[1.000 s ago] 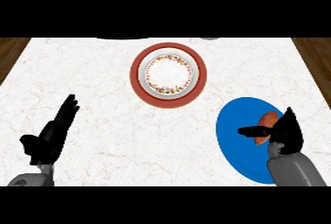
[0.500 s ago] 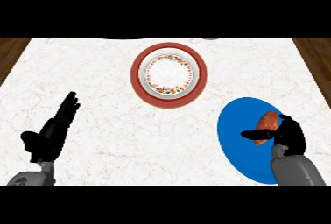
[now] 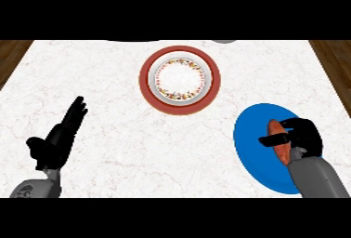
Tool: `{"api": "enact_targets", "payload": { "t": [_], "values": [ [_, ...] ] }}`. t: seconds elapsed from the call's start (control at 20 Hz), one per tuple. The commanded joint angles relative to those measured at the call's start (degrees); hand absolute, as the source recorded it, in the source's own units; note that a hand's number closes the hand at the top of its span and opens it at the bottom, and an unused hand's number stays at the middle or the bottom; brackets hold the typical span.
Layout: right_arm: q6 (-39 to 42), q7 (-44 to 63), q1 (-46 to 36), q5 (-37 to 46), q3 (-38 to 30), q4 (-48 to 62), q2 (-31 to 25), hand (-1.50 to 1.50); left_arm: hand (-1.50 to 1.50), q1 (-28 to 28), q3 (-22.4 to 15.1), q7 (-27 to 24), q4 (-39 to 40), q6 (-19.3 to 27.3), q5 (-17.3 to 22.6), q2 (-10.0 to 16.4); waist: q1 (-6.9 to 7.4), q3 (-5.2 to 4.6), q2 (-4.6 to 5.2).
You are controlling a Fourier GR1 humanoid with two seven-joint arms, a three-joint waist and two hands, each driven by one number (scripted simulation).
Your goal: Pick the sweet potato from the plate and place it in the plate
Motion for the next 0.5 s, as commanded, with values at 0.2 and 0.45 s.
{"api": "enact_targets", "payload": {
  "t": [0.2,0.45],
  "values": [
    [19.72,-31.03,-6.19,-2.98,11.96,-0.36,-10.28,1.50,0.00,-2.00,-2.26,0.25,-0.23,-1.54,-0.52,-0.84,4.95,1.06,1.83],
    [18.99,-54.66,-9.84,-4.28,9.51,2.55,-19.38,1.50,0.00,-1.89,-1.73,0.04,-0.45,-0.41,-0.78,-1.11,3.40,1.11,1.57]
  ]
}}
